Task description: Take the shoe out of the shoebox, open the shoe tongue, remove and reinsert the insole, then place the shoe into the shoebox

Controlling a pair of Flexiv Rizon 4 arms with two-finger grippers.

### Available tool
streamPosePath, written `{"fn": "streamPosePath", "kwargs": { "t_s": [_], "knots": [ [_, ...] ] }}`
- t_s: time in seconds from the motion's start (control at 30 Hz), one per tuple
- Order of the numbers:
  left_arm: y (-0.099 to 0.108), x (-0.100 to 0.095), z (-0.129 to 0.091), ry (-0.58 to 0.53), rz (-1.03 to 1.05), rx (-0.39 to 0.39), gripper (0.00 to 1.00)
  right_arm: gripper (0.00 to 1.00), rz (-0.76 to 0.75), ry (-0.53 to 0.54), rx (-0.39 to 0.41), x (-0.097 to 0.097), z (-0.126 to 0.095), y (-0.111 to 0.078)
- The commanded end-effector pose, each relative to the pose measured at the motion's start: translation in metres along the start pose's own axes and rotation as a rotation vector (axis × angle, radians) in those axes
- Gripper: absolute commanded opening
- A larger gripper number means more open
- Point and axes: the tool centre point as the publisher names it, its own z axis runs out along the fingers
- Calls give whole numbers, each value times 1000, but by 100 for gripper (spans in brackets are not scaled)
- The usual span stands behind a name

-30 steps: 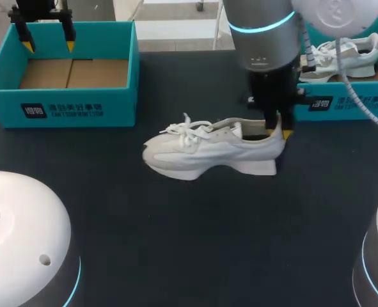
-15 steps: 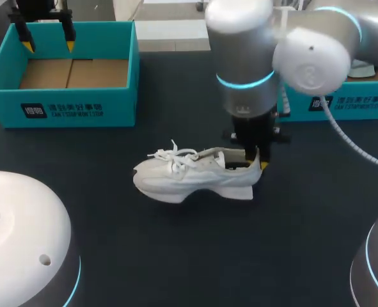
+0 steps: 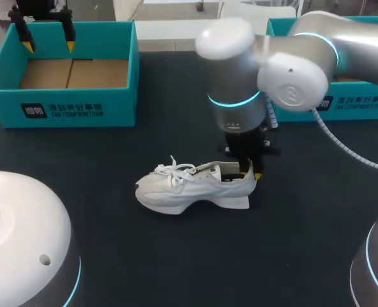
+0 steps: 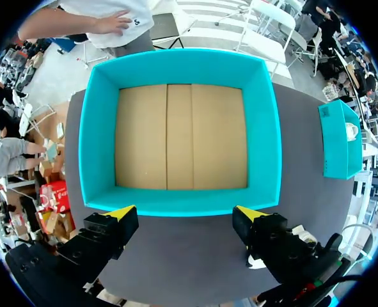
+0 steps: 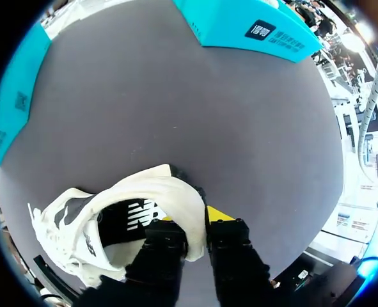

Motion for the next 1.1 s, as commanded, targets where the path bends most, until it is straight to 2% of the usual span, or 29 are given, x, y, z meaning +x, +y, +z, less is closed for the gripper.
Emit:
{"fn": "streamPosePath", "kwargs": {
  "t_s": [0.03, 0.07, 0.17, 0.3, 0.33, 0.4, 0.47, 1.1],
  "knots": [
    [0, 0, 0, 0, 0, 0, 100, 100, 73, -9, -11, 7, -6, -8],
    [0, 0, 0, 0, 0, 0, 100, 100, 73, -9, -11, 5, -10, -9],
    [0, 0, 0, 0, 0, 0, 100, 100, 24, 21, -10, -2, -41, -14],
    [0, 0, 0, 0, 0, 0, 100, 100, -165, 109, -8, -6, -75, -13],
    [0, 0, 0, 0, 0, 0, 100, 100, -273, 140, -42, -5, -89, -14],
    [0, 0, 0, 0, 0, 0, 100, 100, -570, 206, -62, -1, -110, -20],
    [0, 0, 0, 0, 0, 0, 100, 100, -977, 293, -20, 0, -127, -36],
    [0, 0, 0, 0, 0, 0, 100, 100, -977, 293, -20, 0, -127, -36]
  ]
}}
